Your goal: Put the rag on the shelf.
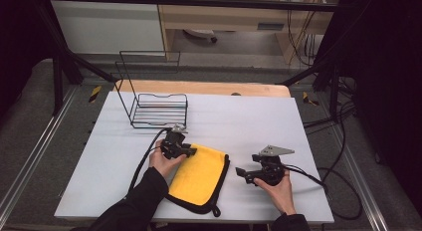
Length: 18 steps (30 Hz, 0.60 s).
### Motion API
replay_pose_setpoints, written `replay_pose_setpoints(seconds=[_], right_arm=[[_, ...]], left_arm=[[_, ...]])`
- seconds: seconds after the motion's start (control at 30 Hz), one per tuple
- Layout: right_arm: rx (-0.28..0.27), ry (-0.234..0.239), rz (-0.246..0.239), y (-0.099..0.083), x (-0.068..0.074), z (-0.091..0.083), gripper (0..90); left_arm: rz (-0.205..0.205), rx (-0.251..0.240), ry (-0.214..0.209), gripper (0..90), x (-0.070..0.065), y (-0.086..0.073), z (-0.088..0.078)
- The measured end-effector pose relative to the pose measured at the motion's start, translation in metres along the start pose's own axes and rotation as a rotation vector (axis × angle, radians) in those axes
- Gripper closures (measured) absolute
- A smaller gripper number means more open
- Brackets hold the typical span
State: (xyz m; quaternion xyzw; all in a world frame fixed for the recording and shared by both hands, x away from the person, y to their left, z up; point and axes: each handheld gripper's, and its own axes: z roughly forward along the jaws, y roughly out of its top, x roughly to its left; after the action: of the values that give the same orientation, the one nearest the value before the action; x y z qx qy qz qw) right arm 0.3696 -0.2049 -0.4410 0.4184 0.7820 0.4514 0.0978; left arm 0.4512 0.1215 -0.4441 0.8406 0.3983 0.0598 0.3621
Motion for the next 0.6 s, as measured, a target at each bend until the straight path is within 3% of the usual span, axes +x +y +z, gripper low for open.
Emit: replay_pose_setpoints(seconds=[0.07, 0.1, 0.17, 0.4, 0.6], right_arm=[[0.003, 0.001, -0.001, 0.000, 0.000, 0.000, 12.1], [0.014, 0.001, -0.008, 0.001, 0.001, 0.002, 12.8], [0.021, 0.002, -0.020, 0.002, 0.002, 0.004, 14.0], [0.018, 0.009, -0.023, 0.003, 0.002, 0.005, 17.4], [-0.008, 0.015, 0.003, 0.009, 0.003, 0.008, 20.9]], left_arm=[[-0.008, 0.002, -0.008, 70.2, -0.001, 0.000, 0.000], [0.001, 0.003, -0.005, 78.9, -0.002, 0.000, -0.002], [0.006, 0.003, 0.003, 83.2, -0.003, 0.000, -0.003], [-0.002, -0.020, 0.039, 85.5, -0.005, -0.004, -0.016], [-0.047, -0.037, 0.074, 85.6, 0.007, -0.024, -0.046]])
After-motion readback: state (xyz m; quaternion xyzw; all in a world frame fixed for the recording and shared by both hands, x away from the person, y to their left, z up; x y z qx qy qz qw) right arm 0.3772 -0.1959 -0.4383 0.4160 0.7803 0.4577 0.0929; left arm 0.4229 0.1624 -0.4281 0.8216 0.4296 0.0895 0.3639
